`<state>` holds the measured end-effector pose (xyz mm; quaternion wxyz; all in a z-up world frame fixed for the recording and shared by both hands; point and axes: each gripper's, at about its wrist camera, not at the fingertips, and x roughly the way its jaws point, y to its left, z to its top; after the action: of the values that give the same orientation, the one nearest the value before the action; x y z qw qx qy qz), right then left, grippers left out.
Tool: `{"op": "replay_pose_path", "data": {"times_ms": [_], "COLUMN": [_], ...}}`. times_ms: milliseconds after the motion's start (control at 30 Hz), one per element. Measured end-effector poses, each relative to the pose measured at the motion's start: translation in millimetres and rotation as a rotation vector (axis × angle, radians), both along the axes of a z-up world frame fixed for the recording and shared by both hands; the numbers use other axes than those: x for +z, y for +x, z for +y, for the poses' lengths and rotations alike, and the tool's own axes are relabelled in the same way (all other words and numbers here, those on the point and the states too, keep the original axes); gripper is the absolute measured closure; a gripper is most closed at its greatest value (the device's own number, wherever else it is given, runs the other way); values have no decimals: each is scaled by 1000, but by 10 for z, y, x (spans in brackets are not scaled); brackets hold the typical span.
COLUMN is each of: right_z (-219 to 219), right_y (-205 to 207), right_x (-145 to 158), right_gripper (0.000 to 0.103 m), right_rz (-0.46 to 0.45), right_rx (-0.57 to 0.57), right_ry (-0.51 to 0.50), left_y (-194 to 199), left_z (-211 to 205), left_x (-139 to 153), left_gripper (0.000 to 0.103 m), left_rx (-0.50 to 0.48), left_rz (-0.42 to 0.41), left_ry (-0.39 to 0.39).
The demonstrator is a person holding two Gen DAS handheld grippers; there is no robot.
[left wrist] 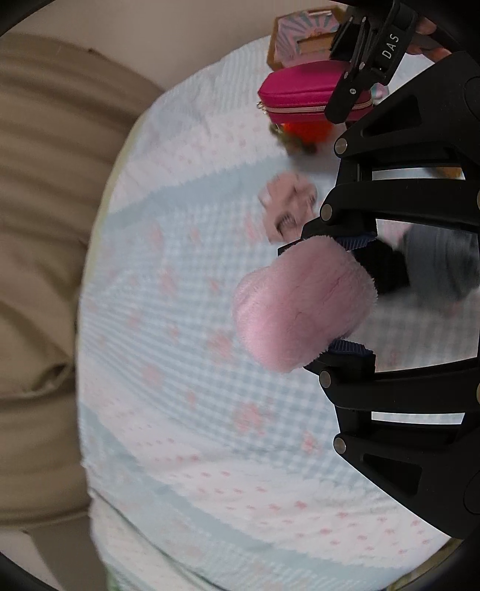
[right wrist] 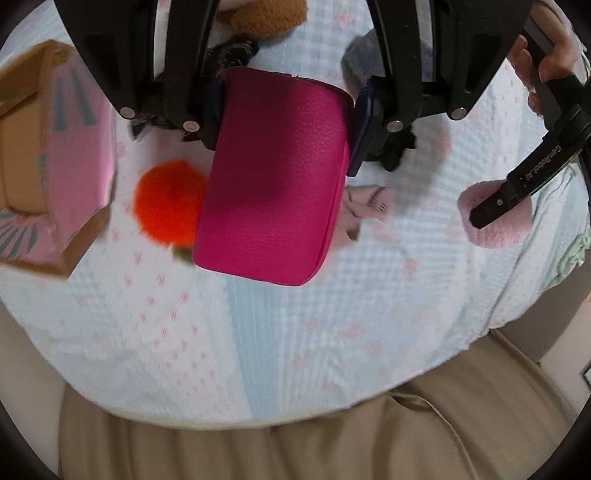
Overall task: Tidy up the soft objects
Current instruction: 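Carry pink tie and magenta pouch into the cardboard box and release both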
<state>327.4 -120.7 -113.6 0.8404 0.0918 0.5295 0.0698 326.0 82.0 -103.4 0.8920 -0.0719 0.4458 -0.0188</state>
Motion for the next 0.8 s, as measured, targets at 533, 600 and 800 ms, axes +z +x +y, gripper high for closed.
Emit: {"op": "replay_pose_path", "data": {"times_ms": [533,600,800], "right_z": [-1707,-1952,-2718], "right_y": [-452,-517,-647], "right_x": [1235,1243,1095], "right_gripper": [53,53,53], "right_rz": [-179,-168,-96], "right_rx": [-172,-204,-301], "right_ry": [-74,-85,-132], "left_y": [-10,-19,-83], "left_z": [-2355,-2740,-3632], "left_x": [1143,1139,925], "left_gripper": [68,68,68], "left_rx": [-355,-405,-514], "left_rz": [-102,-87,-23], "left_ry": [-33,-44,-49]}}
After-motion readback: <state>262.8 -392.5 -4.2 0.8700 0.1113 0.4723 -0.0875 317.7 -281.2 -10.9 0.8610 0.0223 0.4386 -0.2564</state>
